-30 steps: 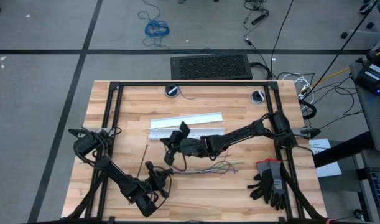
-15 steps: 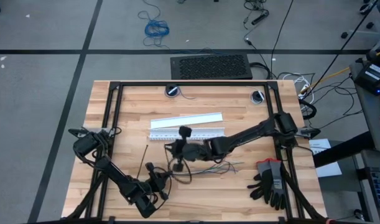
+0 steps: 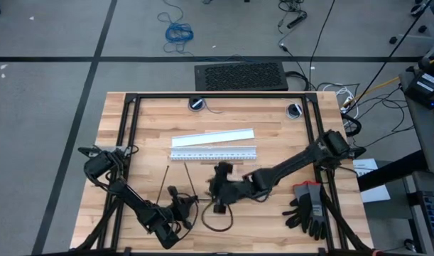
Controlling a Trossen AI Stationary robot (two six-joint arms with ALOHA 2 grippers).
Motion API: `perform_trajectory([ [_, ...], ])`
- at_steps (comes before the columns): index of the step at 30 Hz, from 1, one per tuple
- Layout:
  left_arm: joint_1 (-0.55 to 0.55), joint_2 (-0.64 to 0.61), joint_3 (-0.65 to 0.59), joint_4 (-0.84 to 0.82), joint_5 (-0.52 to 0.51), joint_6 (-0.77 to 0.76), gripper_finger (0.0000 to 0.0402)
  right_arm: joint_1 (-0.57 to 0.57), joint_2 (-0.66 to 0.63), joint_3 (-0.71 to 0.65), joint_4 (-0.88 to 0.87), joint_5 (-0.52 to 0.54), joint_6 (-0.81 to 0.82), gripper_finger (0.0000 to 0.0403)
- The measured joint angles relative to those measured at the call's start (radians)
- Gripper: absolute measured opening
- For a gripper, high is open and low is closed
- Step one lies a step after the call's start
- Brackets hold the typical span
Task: Ziptie cables
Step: Wrap the left black zip tie around the colored cable wires
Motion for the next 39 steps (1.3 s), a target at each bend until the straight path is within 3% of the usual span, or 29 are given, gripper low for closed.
perform_trajectory([
  [3, -0.003, 0.000, 0.000, 0.007, 0.013, 0.030, 0.0000, -0.010, 0.044, -0.114, 0.298, -0.158, 0.068, 0.0160],
  [7, -0.006, 0.000, 0.000, 0.021, 0.053, 0.055, 0.0000, -0.050, 0.102, -0.242, 0.589, -0.227, 0.130, 0.0140],
  [11, -0.006, 0.000, 0.000, 0.079, 0.110, 0.143, 0.0000, -0.076, 0.151, -0.276, 0.828, -0.332, 0.189, 0.0136],
  [20, -0.002, 0.000, 0.000, 0.090, 0.131, 0.161, 0.0000, -0.077, 0.255, -0.139, 0.769, -0.389, 0.192, 0.0134],
  [29, -0.002, 0.000, 0.000, 0.090, 0.131, 0.159, 0.0000, -0.078, 0.241, -0.132, 0.694, -0.387, 0.157, 0.0095],
  [39, -0.018, 0.000, 0.000, 0.089, 0.135, 0.153, 0.0000, -0.081, 0.240, -0.132, 0.678, -0.412, 0.148, 0.0088],
])
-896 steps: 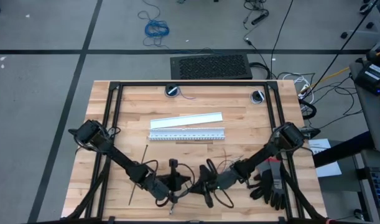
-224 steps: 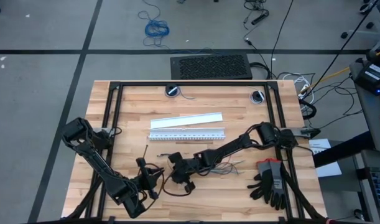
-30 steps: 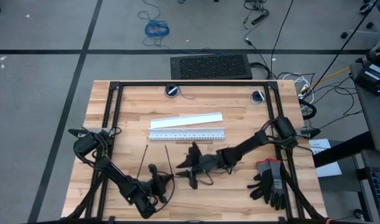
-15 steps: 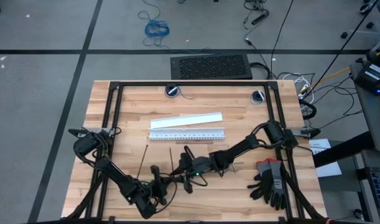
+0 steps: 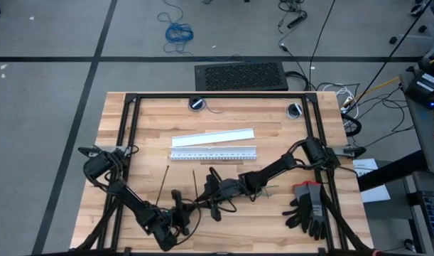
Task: Ziptie cables
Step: Wrap the left black zip tie around the colored cable wires
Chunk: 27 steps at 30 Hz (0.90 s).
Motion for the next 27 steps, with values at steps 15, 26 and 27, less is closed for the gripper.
perform_trajectory([
  [15, -0.004, 0.000, 0.000, -0.048, 0.033, -0.106, 0.0000, -0.009, -0.001, -0.002, 0.021, 0.010, -0.040, 0.0001],
  [26, -0.011, -0.073, 0.000, -0.271, 0.115, -0.456, 0.0122, 0.002, -0.001, -0.001, -0.011, 0.194, -0.058, 0.0000],
  [27, -0.011, -0.084, 0.000, -0.296, 0.113, -0.489, 0.0138, 0.003, -0.001, -0.001, -0.015, 0.217, -0.058, 0.0000],
])
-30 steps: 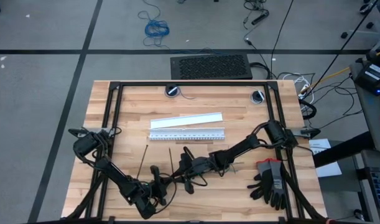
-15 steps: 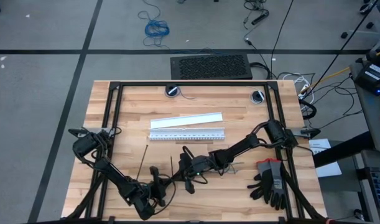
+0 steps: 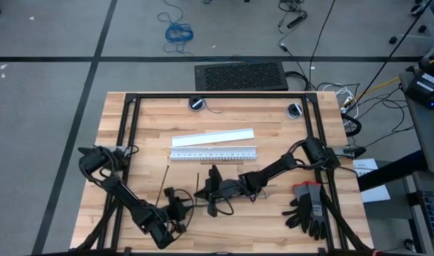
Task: Ziptie cables
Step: Wrap the left black zip tie around the colored cable wires
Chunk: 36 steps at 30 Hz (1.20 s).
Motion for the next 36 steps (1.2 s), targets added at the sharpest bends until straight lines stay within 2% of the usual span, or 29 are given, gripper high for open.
perform_trajectory([
  [4, 0.005, -0.042, 0.000, -0.075, -0.074, -0.174, 0.0183, 0.003, 0.000, 0.000, -0.006, 0.082, 0.018, 0.0000],
  [8, 0.021, -0.051, 0.000, -0.046, -0.196, -0.311, 0.0194, 0.008, 0.000, 0.000, 0.009, 0.138, 0.030, 0.0000],
  [20, 0.107, -0.013, 0.000, 0.014, -0.210, -0.348, 0.0189, 0.019, 0.000, 0.001, 0.052, 0.156, 0.039, 0.0000],
  [24, 0.107, -0.013, 0.000, 0.015, -0.221, -0.348, 0.0150, 0.019, 0.000, 0.001, 0.055, 0.157, 0.040, 0.0000],
  [31, 0.106, -0.013, 0.000, 0.028, -0.222, -0.310, 0.0022, 0.018, 0.000, 0.001, 0.062, 0.165, 0.047, 0.0000],
  [36, 0.106, -0.013, 0.001, 0.034, -0.207, -0.295, 0.0005, 0.018, 0.000, 0.001, 0.070, 0.160, 0.047, 0.0000],
])
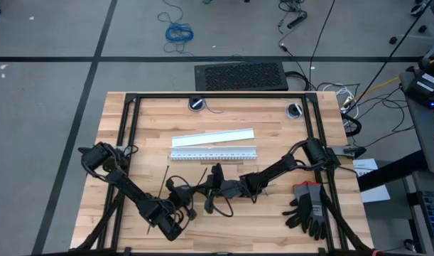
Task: Ziptie cables
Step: Wrap the left black zip tie around the colored cable wires
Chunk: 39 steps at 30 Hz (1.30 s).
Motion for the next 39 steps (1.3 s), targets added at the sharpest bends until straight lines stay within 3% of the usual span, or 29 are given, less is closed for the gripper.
perform_trajectory([
  [17, -0.022, 0.029, 0.001, 0.019, 0.030, 0.001, 0.0000, -0.037, -0.044, -0.003, -0.076, -0.025, -0.102, 0.0000],
  [39, -0.039, 0.031, -0.002, 0.066, 0.096, 0.086, 0.0000, -0.045, -0.044, -0.001, -0.074, 0.042, -0.312, 0.0000],
])
